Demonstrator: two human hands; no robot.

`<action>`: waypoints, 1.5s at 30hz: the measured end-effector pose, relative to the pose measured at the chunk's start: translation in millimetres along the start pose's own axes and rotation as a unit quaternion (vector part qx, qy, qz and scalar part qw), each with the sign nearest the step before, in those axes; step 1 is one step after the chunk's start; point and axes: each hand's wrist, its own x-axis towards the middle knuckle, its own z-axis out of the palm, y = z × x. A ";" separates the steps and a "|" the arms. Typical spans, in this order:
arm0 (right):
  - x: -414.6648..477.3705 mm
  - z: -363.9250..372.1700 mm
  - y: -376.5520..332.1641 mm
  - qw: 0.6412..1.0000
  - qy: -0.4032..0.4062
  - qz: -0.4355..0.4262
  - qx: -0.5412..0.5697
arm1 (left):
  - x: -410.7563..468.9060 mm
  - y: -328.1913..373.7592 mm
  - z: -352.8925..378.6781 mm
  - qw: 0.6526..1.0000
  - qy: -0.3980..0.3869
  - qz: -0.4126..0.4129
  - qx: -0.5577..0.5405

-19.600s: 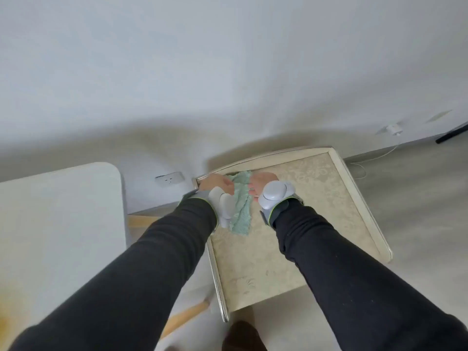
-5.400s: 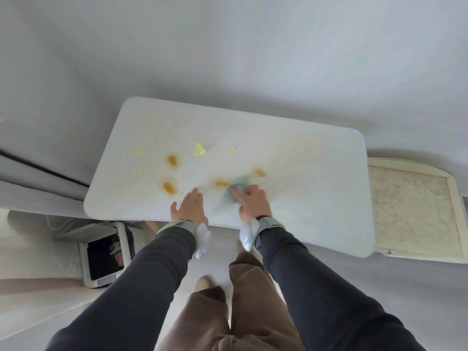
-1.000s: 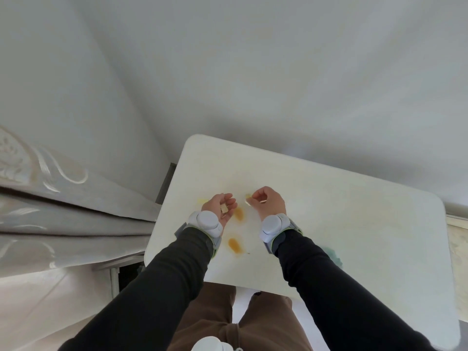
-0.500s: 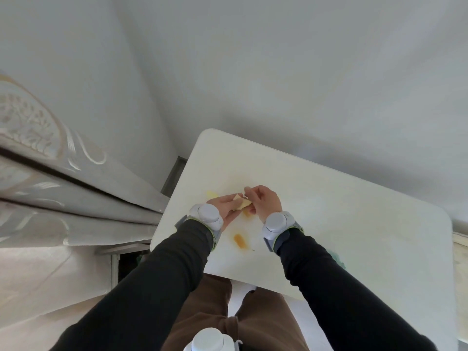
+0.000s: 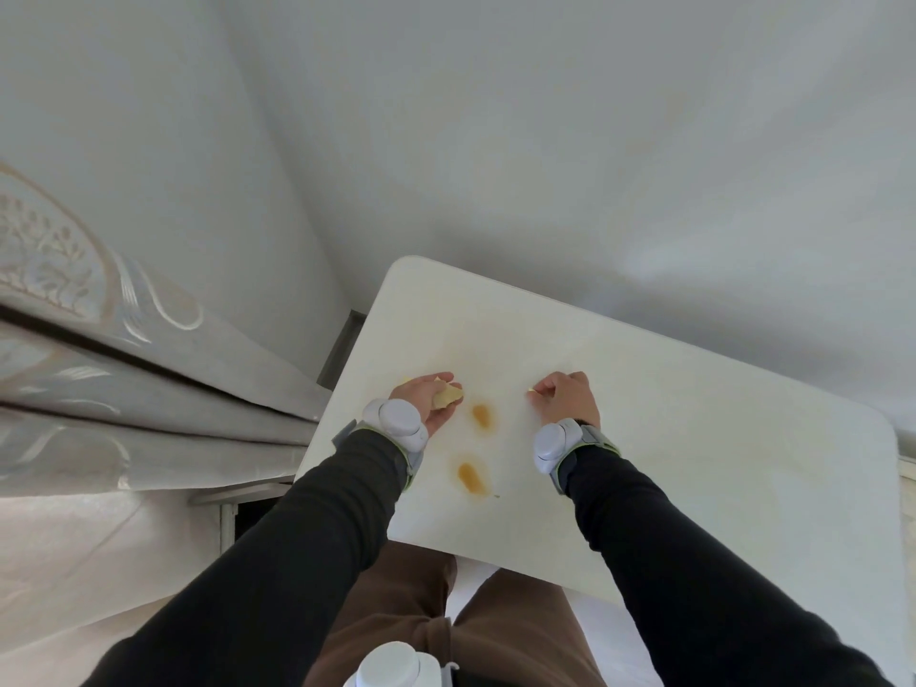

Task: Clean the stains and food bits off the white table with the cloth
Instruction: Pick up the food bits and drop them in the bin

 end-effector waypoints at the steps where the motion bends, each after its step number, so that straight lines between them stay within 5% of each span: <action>1: -1.7 0.6 -1.4 1.000 0.000 -0.002 0.011 | -0.3 1.0 -1.8 1.000 0.003 -0.003 -0.007; 8: -27.7 18.9 -49.2 0.980 -0.049 -0.167 0.093 | -10.5 -2.5 -13.4 1.000 0.000 -0.002 -0.021; 19: -55.1 43.0 -83.7 0.950 -0.132 -0.281 -0.029 | -15.7 -12.7 -31.2 0.994 0.015 -0.010 -0.107; 30: -26.9 71.9 -105.1 0.970 -0.112 -0.184 -0.112 | -9.4 -2.9 -78.7 0.993 0.051 0.004 -0.109; 45: -36.5 87.0 -99.4 0.944 -0.109 -0.230 -0.209 | -10.8 -7.4 -85.7 0.987 0.086 -0.025 -0.134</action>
